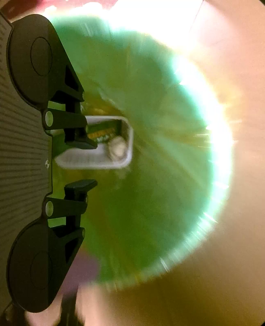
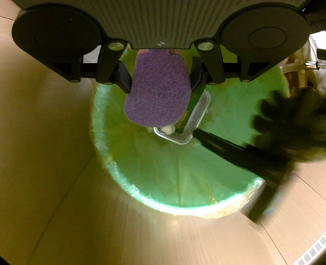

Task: Collect trash

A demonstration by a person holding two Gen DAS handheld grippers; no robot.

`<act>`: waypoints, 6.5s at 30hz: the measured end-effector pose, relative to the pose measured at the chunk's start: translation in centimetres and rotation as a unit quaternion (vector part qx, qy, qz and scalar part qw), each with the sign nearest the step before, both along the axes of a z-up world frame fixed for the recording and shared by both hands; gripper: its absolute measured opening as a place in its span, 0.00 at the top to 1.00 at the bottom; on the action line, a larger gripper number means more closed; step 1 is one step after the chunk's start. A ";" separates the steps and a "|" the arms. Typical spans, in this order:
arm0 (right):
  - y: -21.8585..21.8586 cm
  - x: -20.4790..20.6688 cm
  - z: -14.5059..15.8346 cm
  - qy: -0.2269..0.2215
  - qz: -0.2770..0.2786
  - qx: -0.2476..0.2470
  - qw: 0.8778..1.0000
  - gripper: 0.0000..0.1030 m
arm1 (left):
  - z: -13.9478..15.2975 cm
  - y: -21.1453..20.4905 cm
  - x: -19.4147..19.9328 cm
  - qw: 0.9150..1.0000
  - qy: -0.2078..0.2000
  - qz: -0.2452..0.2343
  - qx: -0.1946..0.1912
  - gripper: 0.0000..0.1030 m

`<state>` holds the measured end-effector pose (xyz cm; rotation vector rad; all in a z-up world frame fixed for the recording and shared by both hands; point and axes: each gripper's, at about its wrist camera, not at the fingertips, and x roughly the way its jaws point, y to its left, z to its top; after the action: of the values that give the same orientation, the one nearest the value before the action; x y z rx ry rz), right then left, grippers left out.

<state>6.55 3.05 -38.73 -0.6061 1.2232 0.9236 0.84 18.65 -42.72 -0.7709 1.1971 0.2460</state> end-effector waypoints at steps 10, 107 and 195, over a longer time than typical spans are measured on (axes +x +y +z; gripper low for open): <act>3.8 0.5 1.8 0.093 -0.032 0.015 0.995 0.40 | 12.4 3.4 -5.7 0.994 -0.046 0.069 0.064 0.65; -2.1 30.9 36.7 -0.065 -0.151 0.285 0.944 0.93 | 42.9 -2.2 13.9 0.929 -0.299 0.119 0.184 0.65; -3.5 37.7 32.0 -0.255 -0.196 0.177 0.930 0.18 | 40.5 -4.6 17.9 0.956 -0.231 0.078 0.163 0.83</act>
<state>44.26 -0.48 -6.74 -0.2673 0.6499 0.5742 18.72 14.09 -2.27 -0.5887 0.6321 0.3618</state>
